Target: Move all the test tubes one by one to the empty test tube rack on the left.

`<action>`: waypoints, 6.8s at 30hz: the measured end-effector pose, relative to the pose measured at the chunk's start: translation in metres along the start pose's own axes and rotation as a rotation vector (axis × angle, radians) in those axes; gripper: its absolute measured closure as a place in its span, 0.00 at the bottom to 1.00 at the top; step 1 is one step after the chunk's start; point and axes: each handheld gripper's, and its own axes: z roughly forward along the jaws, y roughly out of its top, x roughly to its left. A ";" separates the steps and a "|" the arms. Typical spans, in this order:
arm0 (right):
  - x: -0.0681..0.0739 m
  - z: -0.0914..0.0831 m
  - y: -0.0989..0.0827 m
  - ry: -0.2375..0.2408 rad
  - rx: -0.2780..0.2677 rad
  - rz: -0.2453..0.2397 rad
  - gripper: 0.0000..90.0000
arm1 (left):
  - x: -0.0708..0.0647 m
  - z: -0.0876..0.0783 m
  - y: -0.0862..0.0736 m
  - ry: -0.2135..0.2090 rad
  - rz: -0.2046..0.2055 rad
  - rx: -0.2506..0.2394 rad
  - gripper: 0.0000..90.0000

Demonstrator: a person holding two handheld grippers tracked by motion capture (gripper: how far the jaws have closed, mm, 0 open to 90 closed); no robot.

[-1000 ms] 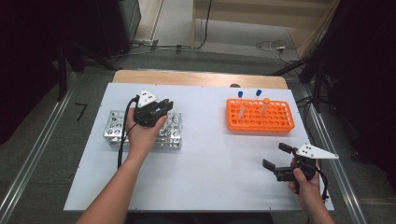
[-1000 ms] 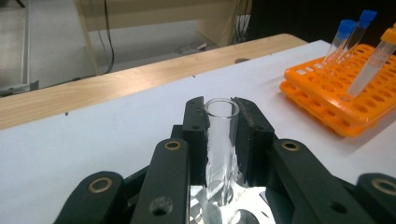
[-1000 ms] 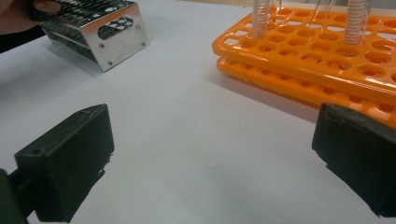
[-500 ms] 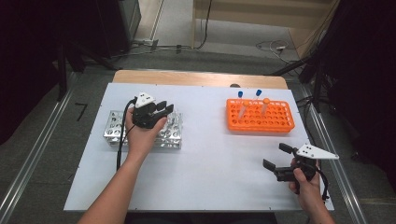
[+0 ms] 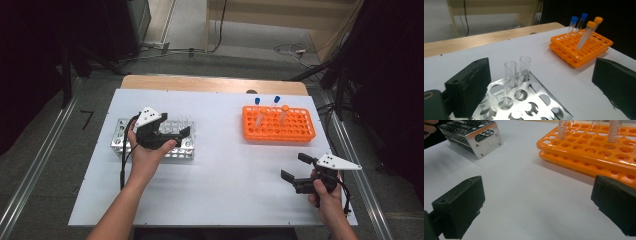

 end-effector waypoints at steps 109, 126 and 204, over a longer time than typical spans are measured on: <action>0.039 0.046 0.053 -0.134 -0.072 -0.025 0.81 | -0.045 -0.027 -0.033 -0.131 0.019 -0.015 0.00; 0.096 0.069 0.042 0.028 -0.025 -0.087 0.81 | -0.062 -0.024 -0.030 -0.182 0.048 -0.010 0.01; 0.084 0.054 0.036 0.131 0.044 -0.125 0.00 | -0.061 -0.014 -0.018 -0.295 0.110 0.025 0.83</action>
